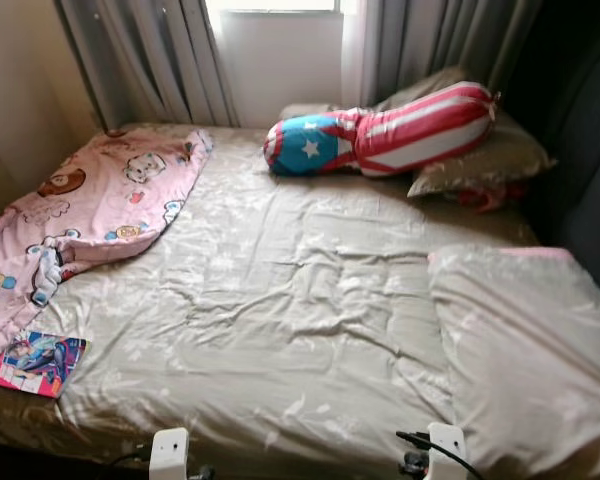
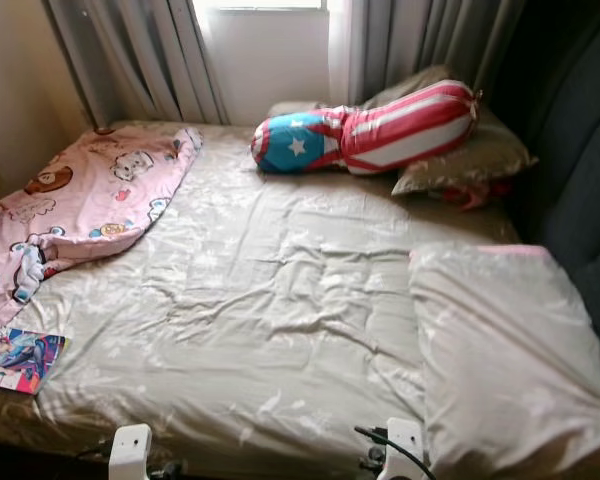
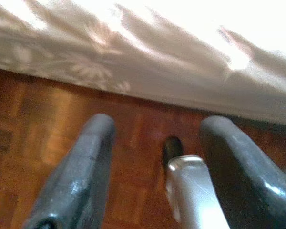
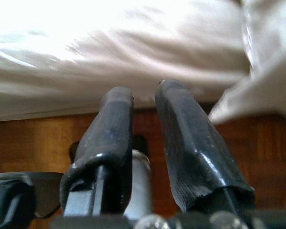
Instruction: Clean up the room
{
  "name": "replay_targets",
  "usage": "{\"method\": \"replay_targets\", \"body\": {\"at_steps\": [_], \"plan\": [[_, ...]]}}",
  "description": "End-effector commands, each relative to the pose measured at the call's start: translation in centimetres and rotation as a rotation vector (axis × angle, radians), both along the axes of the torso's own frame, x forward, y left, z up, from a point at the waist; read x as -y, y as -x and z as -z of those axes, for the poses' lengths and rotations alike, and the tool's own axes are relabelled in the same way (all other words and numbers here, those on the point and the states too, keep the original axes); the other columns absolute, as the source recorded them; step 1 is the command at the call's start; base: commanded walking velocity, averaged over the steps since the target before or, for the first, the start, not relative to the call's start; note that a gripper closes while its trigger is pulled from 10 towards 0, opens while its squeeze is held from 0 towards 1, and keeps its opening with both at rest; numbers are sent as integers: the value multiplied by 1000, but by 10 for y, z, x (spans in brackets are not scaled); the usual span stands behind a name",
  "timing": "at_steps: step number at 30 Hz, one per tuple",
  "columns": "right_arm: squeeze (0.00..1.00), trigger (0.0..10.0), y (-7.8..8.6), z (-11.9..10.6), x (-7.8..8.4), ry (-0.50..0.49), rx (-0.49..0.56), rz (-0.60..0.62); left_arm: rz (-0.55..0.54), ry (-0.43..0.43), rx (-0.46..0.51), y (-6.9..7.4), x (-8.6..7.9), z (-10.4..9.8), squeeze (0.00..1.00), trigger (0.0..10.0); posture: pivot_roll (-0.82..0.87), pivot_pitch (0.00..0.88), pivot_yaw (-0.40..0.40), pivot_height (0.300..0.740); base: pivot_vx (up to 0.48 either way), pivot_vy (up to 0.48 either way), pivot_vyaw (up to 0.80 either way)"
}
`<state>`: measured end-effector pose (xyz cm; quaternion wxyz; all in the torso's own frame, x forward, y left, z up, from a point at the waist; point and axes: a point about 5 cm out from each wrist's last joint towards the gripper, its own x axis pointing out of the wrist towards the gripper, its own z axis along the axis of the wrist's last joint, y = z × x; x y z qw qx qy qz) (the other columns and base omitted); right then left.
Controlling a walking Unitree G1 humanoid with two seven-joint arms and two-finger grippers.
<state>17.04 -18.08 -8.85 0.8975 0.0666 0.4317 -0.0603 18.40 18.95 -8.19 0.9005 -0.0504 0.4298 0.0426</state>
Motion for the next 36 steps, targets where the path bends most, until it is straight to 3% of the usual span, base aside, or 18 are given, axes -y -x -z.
{"method": "replay_targets", "body": {"at_steps": [1, 36], "plan": [[0, 10000, -1, 0, -2, -6, -1, 4, 0, -11, -17, 3, -4, 1, 0, 10000, -49, 0, 9, 740, 0, 472, 0], [0, 10000, -2, 0, -4, -7, -14, -11, 10, -18, -17, 1, -2, 1, 0, 10000, -9, 0, -14, 740, 0, 471, 0]]}}
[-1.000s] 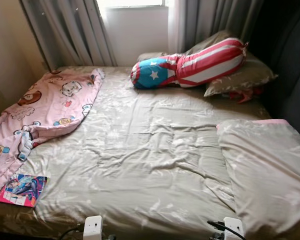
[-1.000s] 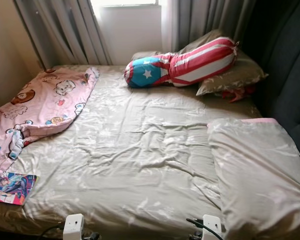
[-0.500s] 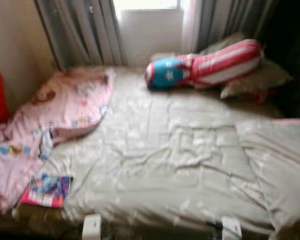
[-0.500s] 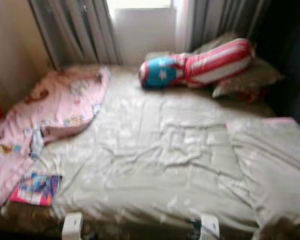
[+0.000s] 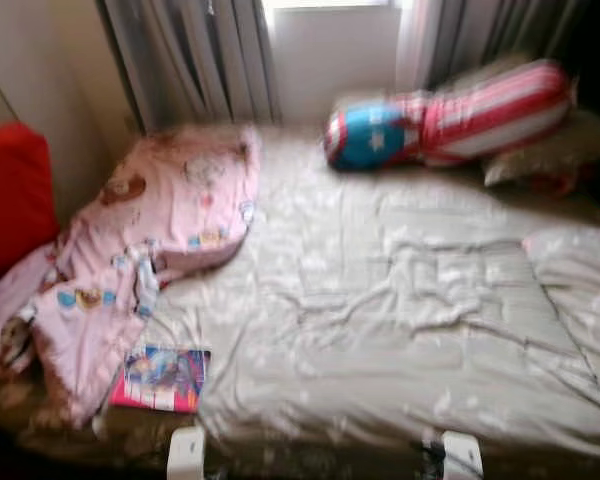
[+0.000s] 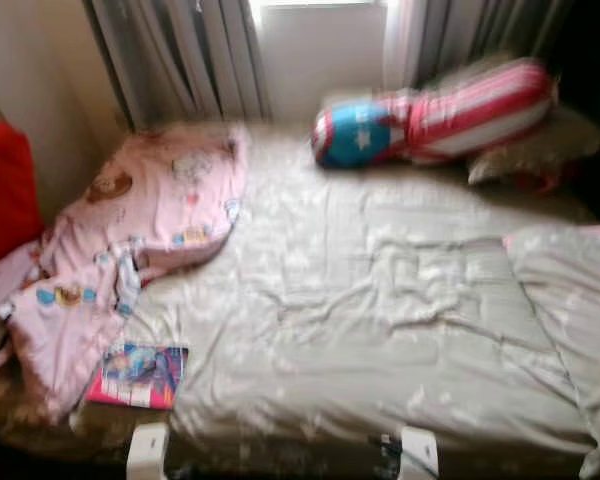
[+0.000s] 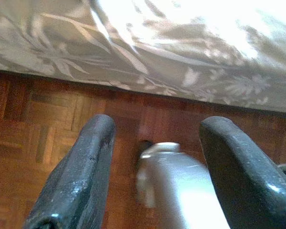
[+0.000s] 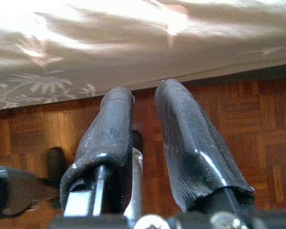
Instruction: Clean up the room
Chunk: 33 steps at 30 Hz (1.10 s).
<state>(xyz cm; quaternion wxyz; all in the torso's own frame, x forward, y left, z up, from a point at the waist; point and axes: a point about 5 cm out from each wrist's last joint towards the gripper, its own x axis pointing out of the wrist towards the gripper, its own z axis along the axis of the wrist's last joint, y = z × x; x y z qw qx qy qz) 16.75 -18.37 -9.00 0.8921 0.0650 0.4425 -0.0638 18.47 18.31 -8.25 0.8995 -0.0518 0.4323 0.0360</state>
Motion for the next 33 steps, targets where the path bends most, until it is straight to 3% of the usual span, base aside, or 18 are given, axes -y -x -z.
{"method": "replay_targets", "body": {"at_steps": [1, 33], "plan": [[0, 10000, -5, -1, -7, -11, 10, -15, 0, -27, -12, 2, -9, 0, 0, 10000, -9, 0, -13, 740, 0, 472, 0], [0, 10000, 2, 2, -6, -7, -14, -29, 1, -27, -18, 5, -9, 1, 0, 10000, -25, 0, -2, 740, 0, 463, 0]]}}
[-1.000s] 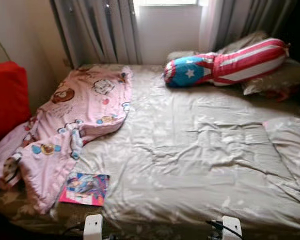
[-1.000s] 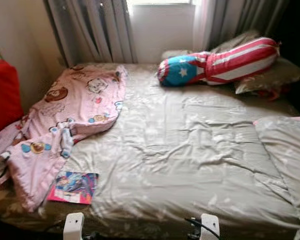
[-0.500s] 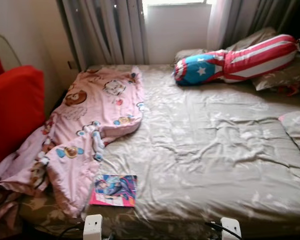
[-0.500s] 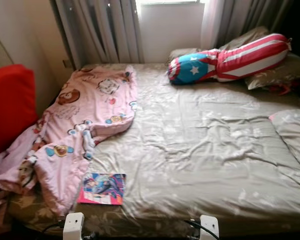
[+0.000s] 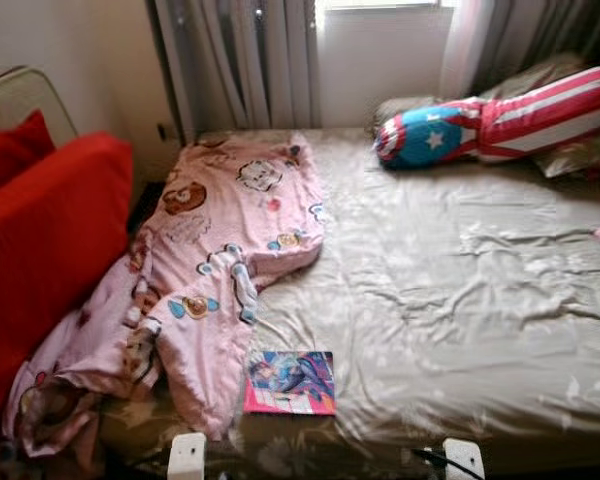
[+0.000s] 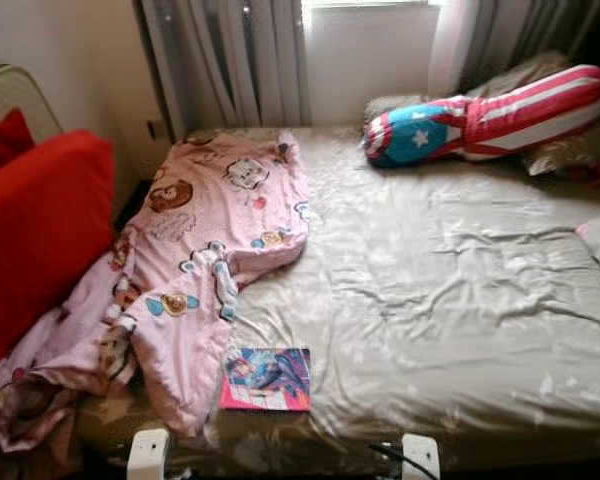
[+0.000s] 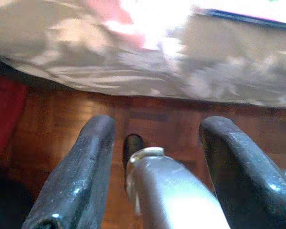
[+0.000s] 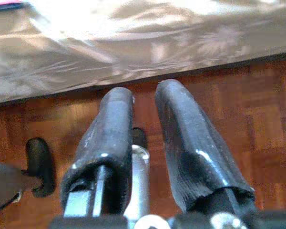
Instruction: Clean up the room
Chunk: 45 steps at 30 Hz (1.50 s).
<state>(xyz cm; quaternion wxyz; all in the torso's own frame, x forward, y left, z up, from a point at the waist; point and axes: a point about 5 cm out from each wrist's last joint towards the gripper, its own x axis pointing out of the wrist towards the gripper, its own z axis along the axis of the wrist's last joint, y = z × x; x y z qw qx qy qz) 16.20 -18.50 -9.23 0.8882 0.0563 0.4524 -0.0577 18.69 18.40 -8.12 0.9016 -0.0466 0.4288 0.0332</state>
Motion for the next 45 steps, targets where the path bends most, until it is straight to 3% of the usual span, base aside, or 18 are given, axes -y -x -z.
{"method": "replay_targets", "body": {"at_steps": [1, 26, 45], "plan": [[0, 10000, -3, 0, -8, -16, 7, -9, -9, -20, -25, 7, -8, 3, 0, 10000, -25, 0, -1, 740, 0, 439, 0], [0, 10000, -11, -4, -9, -17, 37, -9, -38, -15, -2, 4, -8, 1, 0, 10000, -21, 0, -9, 740, 0, 14, 0], [0, 10000, -11, -4, -7, -19, 42, -10, -40, -14, -1, 3, -8, 1, 0, 10000, -21, 0, -10, 740, 257, 0, 222]]}}
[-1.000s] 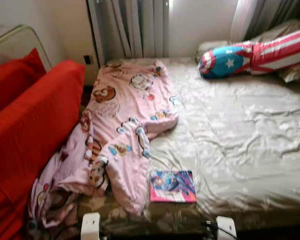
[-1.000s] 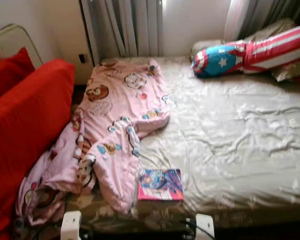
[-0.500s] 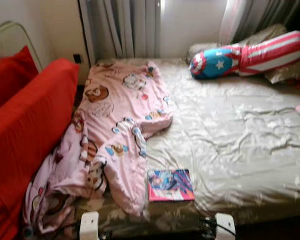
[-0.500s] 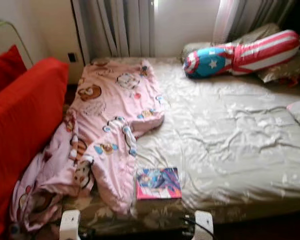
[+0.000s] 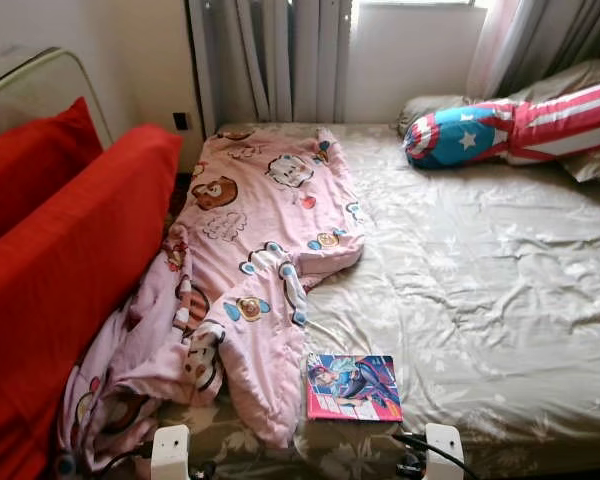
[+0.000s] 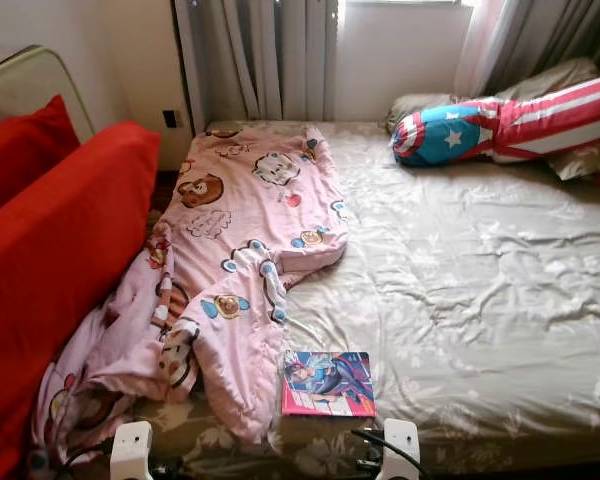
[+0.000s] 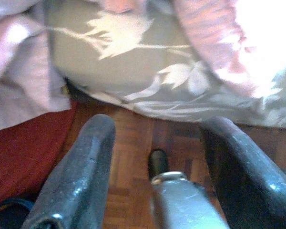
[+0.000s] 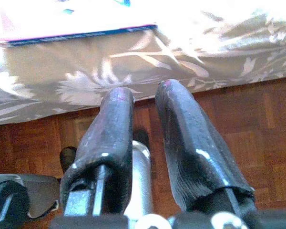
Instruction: Clean up the room
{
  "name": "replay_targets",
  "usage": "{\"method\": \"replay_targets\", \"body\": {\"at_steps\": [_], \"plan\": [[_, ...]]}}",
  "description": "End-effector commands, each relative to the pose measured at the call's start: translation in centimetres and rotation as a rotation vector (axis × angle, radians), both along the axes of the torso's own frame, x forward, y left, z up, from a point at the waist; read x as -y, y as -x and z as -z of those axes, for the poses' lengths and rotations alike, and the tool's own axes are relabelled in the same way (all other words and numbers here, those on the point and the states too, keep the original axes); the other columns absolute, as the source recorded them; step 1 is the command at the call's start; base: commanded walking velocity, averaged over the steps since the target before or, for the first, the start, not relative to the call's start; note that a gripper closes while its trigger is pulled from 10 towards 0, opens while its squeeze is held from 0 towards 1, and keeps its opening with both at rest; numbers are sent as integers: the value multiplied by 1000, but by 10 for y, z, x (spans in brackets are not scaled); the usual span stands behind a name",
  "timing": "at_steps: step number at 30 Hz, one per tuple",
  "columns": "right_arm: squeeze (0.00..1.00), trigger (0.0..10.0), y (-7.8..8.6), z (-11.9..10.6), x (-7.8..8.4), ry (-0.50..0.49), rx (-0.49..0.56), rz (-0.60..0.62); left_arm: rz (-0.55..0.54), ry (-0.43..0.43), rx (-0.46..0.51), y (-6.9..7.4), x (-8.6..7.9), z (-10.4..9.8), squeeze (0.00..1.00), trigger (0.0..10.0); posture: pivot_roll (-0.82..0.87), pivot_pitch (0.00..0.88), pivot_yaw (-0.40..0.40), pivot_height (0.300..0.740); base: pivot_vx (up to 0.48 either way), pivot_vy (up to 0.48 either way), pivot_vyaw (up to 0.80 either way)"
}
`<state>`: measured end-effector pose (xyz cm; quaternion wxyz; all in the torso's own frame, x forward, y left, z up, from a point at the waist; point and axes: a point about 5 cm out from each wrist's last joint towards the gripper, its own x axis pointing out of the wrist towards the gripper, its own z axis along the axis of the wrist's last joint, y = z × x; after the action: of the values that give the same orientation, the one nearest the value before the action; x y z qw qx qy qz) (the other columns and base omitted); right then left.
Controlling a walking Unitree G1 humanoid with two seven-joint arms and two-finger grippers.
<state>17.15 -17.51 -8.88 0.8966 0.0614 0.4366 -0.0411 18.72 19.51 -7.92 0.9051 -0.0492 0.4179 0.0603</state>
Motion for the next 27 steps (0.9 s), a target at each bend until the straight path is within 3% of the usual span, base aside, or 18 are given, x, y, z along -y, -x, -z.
{"method": "replay_targets", "body": {"at_steps": [1, 8, 13, 17, 18, 23, 24, 25, 27], "plan": [[0, 10000, -1, -1, 3, 1, 5, 14, 10, 8, -20, 4, 3, 3, 0, 10000, -21, 0, -12, 740, 0, 0, 0], [0, 10000, -10, -6, 1, -1, 57, -12, -7, 33, 19, 2, 4, 1, 0, 10000, -23, 0, -13, 740, 0, 0, 0], [0, 10000, -29, -18, 0, 6, 159, -36, 10, 72, 76, -2, 7, -2, 0, 10000, -31, 0, -18, 740, 0, 0, 0], [0, 10000, -56, -39, -2, -4, 341, -54, 25, 88, 158, -6, 8, -7, 0, 10000, -31, 0, -19, 740, 0, 0, 0], [0, 10000, -66, -49, -4, -9, 429, -65, 36, 89, 194, -8, 8, -10, 0, 10000, -34, 0, -18, 740, 0, 0, 0], [0, 10000, -74, -65, -5, 7, 582, -65, 48, 85, 245, -9, 8, -13, 0, 10000, -31, 0, -21, 740, 0, 0, 0], [0, 10000, -73, -67, -4, 13, 604, -59, 64, 77, 345, -24, 6, -25, 0, 10000, -34, 0, -22, 740, 0, 0, 0], [0, 10000, -70, -69, -2, 26, 630, -49, 100, 47, 577, -56, 4, -61, 0, 10000, -35, 0, -22, 740, 0, 0, 0], [0, 10000, -67, -70, -1, 28, 655, -43, 115, 29, 690, -64, 3, -80, 0, 10000, -39, 0, -23, 740, 0, 0, 0]]}}
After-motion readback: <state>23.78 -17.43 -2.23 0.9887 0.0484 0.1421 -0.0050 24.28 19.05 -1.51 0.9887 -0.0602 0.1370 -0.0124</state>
